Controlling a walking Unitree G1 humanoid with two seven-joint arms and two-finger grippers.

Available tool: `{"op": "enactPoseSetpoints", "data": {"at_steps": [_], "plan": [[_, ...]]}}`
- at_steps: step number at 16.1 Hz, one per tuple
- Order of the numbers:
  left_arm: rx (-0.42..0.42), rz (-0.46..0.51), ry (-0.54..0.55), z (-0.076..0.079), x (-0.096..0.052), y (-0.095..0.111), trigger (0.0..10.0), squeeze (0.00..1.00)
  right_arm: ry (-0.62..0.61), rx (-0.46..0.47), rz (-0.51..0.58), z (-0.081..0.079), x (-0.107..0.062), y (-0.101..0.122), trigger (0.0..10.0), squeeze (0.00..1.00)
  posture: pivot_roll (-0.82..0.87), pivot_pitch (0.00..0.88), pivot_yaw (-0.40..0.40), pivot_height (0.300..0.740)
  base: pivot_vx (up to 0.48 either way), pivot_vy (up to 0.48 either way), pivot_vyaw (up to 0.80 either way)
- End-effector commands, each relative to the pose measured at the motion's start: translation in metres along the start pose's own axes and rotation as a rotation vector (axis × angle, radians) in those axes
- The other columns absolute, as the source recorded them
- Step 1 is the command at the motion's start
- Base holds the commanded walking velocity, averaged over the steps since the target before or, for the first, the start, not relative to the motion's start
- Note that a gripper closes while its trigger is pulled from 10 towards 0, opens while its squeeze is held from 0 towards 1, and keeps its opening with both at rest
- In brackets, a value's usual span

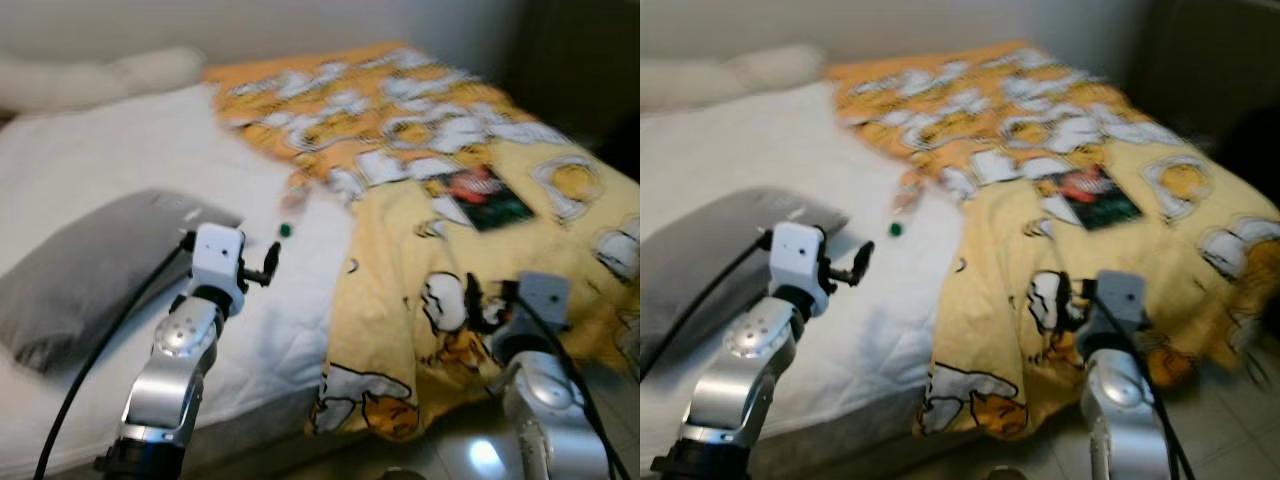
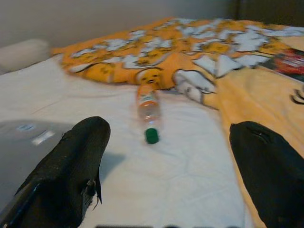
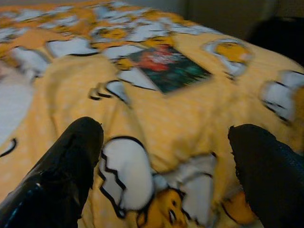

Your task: Clean up the room

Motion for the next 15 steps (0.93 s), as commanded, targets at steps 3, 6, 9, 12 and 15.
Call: {"op": "enactPoseSetpoints", "data": {"at_steps": [3, 6, 9, 12, 15], "plan": [[0.023, 0.008, 0.050, -0.0141, -0.0015, -0.0017, 10.0, 0.00, 0.017, 0.014, -0.004, -0.0056, 0.0024, 0.0029, 10.0, 0.00, -0.12, 0.000, 0.033, 0.740, 0.000, 0.245, -0.52], [0.041, 0.019, 0.053, -0.0204, -0.0015, -0.0035, 10.0, 0.00, 0.033, 0.007, -0.007, -0.0106, 0.0045, 0.0039, 10.0, 0.00, -0.11, 0.000, 0.029, 0.740, 0.000, 0.000, 0.00], [0.039, 0.029, 0.028, -0.0173, -0.0010, -0.0034, 10.0, 0.00, 0.022, 0.015, -0.019, -0.0088, 0.0042, 0.0017, 10.0, 0.00, -0.11, 0.000, 0.033, 0.740, 0.000, 0.000, -0.23], [0.049, 0.046, 0.007, -0.0144, -0.0001, -0.0027, 10.0, 0.00, 0.019, 0.018, -0.020, -0.0060, 0.0055, 0.0001, 10.0, 0.00, -0.11, 0.000, 0.022, 0.740, 0.000, 0.000, -0.77], [0.062, 0.052, -0.007, -0.0123, -0.0005, -0.0035, 10.0, 0.00, 0.016, 0.023, -0.016, -0.0061, 0.0058, 0.0003, 10.0, 0.00, -0.10, 0.000, 0.015, 0.740, 0.000, 0.000, -0.77]]}}
Point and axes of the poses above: a point about 5 cm out from each wrist's last joint towards the gripper, its own x axis pointing out of the wrist towards the gripper, its own y axis along the axis of the wrist's last joint, z = x × y, the point moved 2 cm from there along x, pointing out of the wrist towards the gripper, and after that the axes turned 15 degrees about -x, right-handed, at the moved point
